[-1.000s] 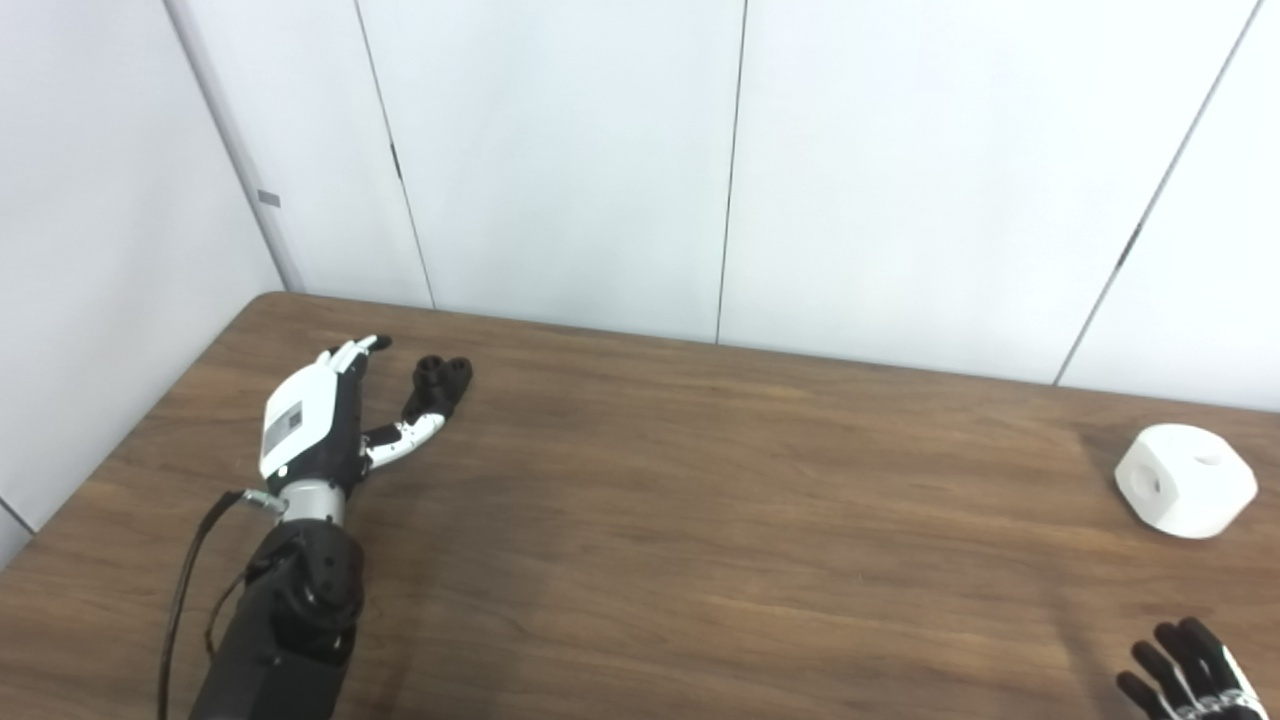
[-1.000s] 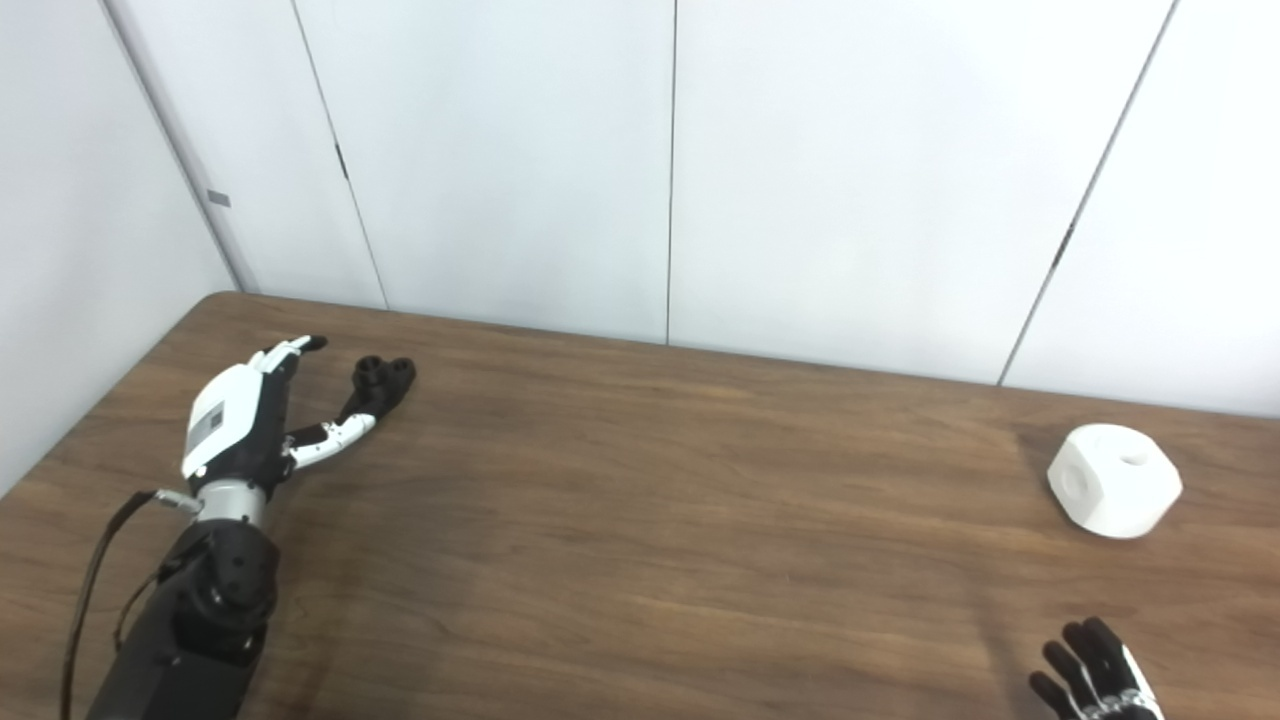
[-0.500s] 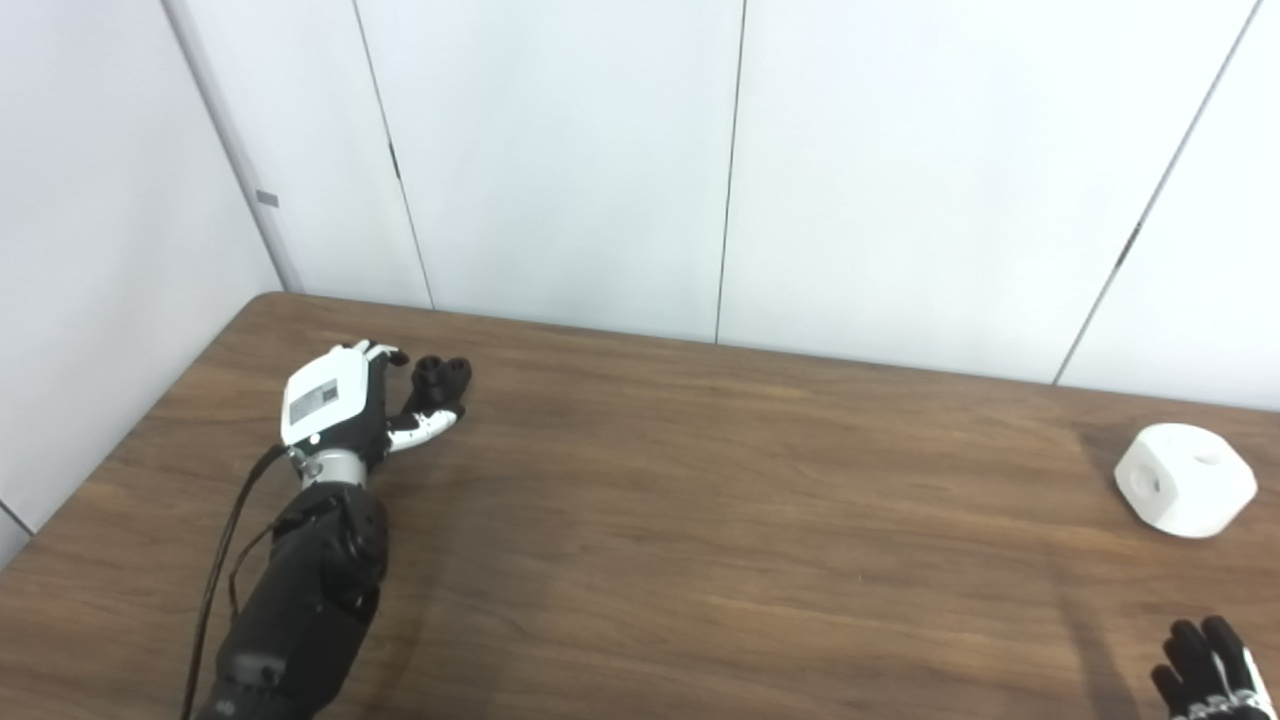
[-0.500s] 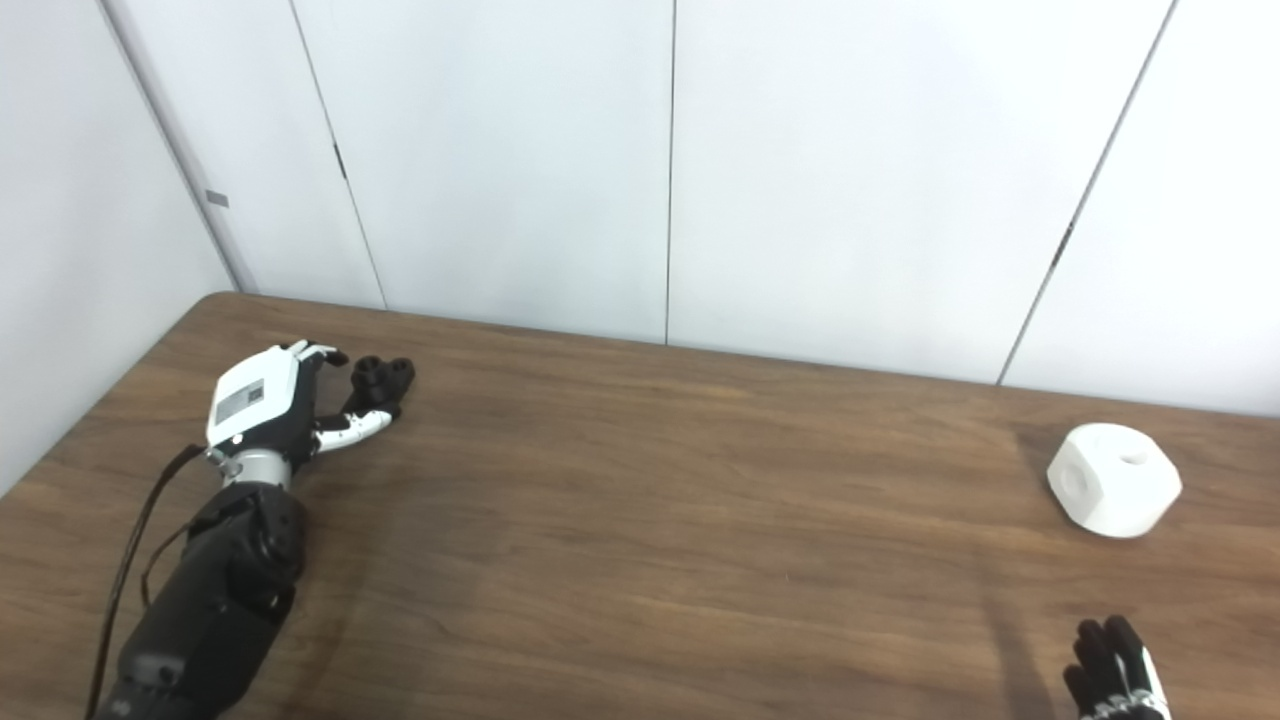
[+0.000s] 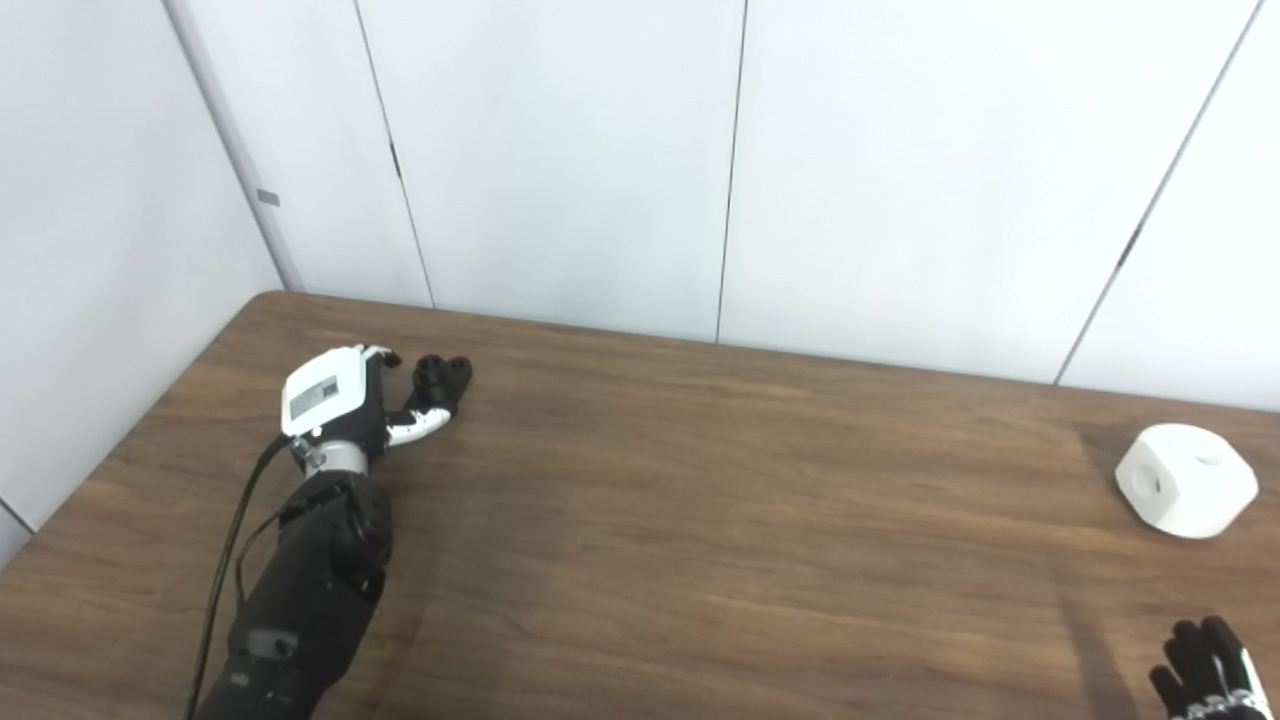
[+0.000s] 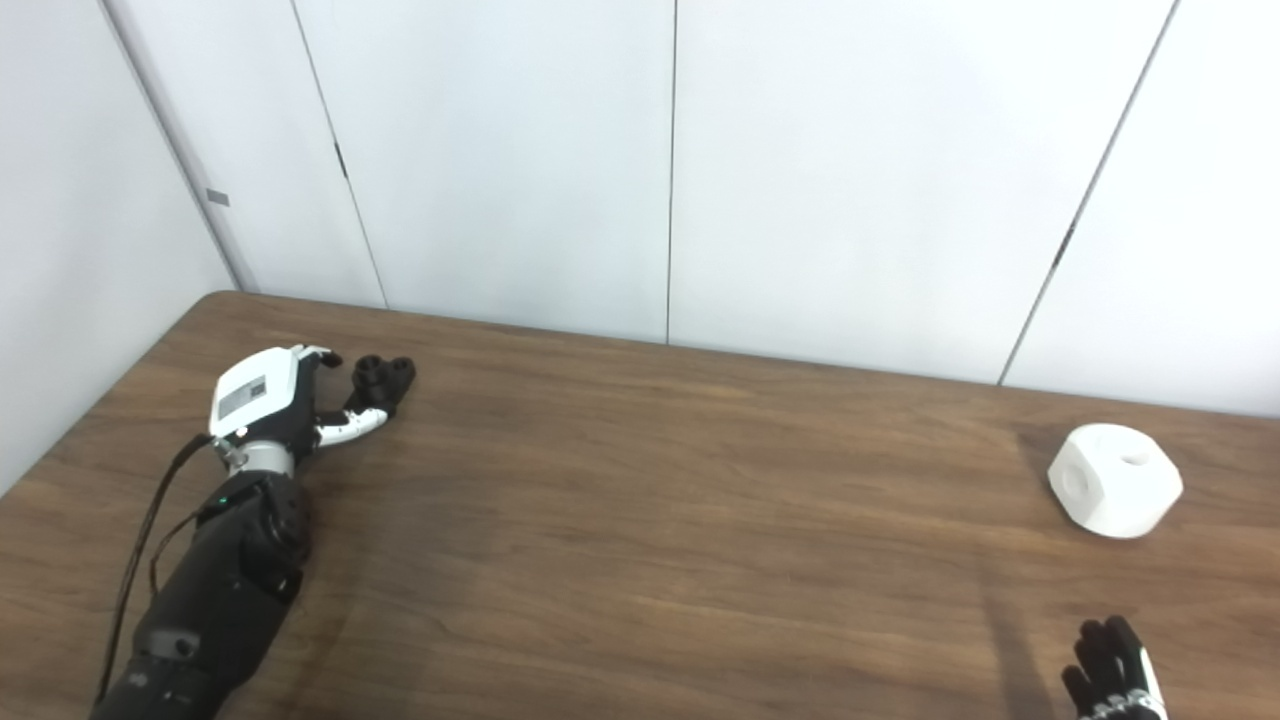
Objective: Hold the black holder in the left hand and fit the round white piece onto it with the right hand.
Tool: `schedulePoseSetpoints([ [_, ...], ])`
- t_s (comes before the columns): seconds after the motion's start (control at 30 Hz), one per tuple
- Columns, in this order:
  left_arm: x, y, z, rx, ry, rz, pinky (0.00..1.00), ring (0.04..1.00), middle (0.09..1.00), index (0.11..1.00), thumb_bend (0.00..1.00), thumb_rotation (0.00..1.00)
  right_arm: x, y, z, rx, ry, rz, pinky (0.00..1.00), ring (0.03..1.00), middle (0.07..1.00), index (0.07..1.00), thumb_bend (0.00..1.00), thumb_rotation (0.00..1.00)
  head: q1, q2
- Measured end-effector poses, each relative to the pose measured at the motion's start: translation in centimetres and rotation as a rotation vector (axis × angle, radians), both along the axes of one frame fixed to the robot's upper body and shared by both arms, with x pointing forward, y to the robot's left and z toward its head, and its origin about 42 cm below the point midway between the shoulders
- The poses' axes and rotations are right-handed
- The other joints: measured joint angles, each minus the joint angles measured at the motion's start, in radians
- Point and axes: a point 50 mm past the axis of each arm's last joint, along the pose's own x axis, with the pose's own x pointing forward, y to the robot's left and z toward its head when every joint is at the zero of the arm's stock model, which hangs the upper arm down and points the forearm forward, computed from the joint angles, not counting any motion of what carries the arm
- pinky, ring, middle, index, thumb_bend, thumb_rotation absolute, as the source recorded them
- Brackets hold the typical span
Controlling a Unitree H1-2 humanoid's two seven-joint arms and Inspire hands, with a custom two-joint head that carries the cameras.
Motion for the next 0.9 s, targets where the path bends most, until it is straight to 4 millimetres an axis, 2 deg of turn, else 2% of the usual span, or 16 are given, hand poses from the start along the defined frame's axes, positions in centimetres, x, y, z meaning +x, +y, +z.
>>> schedulePoseSetpoints([
  [0.23,0.1,0.1,-0.6,0.007,0.023,0.0,0.95,0.966,0.905,0.756,0.78,0.47,0.0,0.0,0.0,-0.001,0.0,-0.002,1.0,1.0,0.982,1.0,0.76,0.92,-0.008,0.0],
  [0.5,0.3,0.3,-0.2,-0.021,0.015,-0.006,0.95,0.956,0.886,0.701,0.78,0.42,0.0,0.1,0.0,-0.01,0.002,-0.001,1.0,1.0,0.985,1.0,0.75,0.93,-0.011,0.002],
  [0.9,1.1,0.0,-0.5,-0.038,0.031,-0.018,0.95,0.944,0.859,0.686,0.77,0.42,0.0,0.2,0.0,-0.018,0.002,0.001,1.0,1.0,0.991,1.0,0.73,0.94,-0.028,0.003],
])
